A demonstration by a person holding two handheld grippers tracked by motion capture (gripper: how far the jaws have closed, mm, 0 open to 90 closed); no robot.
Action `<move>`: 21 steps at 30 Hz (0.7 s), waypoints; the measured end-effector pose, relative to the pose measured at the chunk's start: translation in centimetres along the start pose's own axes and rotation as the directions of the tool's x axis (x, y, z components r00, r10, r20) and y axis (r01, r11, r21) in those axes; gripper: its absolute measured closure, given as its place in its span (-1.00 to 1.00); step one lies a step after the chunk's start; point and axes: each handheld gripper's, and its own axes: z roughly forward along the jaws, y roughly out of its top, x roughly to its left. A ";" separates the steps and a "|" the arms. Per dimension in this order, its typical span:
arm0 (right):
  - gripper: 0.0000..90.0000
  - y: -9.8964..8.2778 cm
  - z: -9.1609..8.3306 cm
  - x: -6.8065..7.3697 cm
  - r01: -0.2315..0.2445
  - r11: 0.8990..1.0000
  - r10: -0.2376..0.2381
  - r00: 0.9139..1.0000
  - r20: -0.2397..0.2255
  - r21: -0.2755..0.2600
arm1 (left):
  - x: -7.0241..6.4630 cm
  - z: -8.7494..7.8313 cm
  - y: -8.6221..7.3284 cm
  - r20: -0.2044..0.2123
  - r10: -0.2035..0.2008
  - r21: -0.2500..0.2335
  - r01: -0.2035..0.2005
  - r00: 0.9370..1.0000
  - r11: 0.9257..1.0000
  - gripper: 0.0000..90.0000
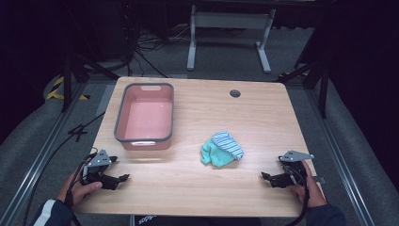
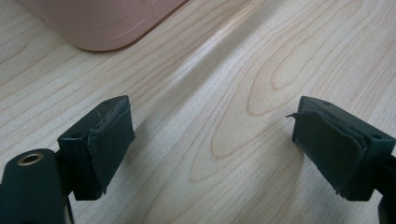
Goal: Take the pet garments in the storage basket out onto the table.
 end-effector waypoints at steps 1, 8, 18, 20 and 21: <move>-1.00 0.0 0.0 0.0 0.001 1.000 -0.001 1.000 0.000 0.000 | 0.0 0.0 0.0 0.000 0.000 0.000 0.000 1.000 1.000 -0.72; -1.00 -0.1 -0.1 0.0 0.001 1.000 -0.001 1.000 0.004 0.001 | 0.0 0.0 0.0 0.000 -0.001 0.002 0.001 1.000 1.000 -0.73; -1.00 -0.1 -0.1 0.1 -0.005 1.000 0.005 1.000 0.009 0.002 | 0.1 0.0 0.1 -0.003 0.000 0.004 0.000 1.000 1.000 -0.74; -1.00 -0.1 -0.1 0.1 -0.005 1.000 0.005 1.000 0.008 0.002 | 0.1 0.1 0.1 -0.004 -0.001 0.005 0.001 1.000 1.000 -0.75; -1.00 -0.1 -0.1 0.1 -0.005 1.000 0.005 1.000 0.008 0.002 | 0.1 0.0 0.1 -0.004 -0.001 0.009 0.001 1.000 1.000 -0.76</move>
